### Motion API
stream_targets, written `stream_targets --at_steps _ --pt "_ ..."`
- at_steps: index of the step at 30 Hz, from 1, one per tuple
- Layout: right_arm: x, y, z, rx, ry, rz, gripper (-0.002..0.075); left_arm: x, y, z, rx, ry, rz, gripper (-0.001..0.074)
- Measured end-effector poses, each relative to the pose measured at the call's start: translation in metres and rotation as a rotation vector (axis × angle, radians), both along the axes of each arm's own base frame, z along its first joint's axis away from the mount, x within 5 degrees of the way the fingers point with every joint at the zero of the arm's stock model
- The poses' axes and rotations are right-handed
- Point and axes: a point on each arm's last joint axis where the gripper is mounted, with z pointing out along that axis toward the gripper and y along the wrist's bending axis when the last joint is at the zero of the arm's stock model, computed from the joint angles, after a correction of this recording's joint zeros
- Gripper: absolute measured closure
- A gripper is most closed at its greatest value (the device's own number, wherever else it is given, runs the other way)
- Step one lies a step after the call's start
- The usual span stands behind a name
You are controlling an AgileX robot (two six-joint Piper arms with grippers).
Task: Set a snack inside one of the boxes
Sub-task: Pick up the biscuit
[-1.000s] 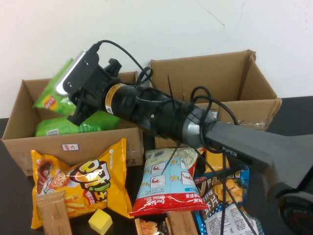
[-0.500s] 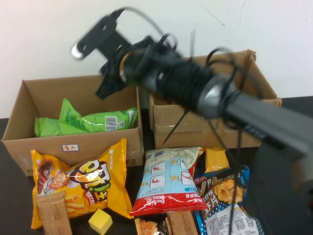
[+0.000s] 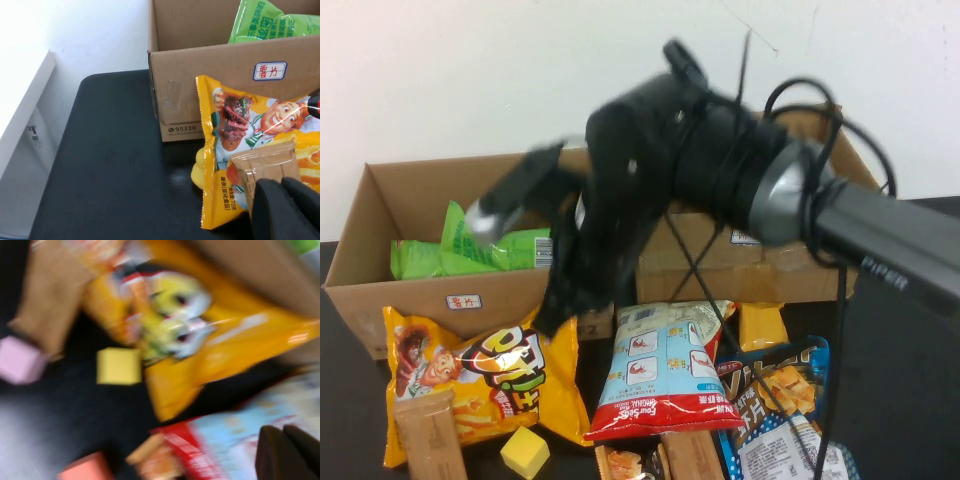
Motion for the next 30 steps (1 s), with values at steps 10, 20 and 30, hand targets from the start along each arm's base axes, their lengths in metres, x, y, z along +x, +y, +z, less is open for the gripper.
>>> stream_targets --at_steps 10,20,30 --pt "-0.064 -0.006 -0.061 -0.148 0.225 0.156 0.0726 0.000 0.000 0.000 0.000 0.000 0.000 0.0737" --pt "-0.103 -0.053 -0.111 -0.209 0.272 0.162 0.0724 0.000 0.000 0.000 0.000 0.000 0.000 0.0738" --pt "-0.105 -0.065 -0.128 -0.222 0.146 0.333 0.0433 0.000 0.000 0.000 0.000 0.000 0.000 0.0738"
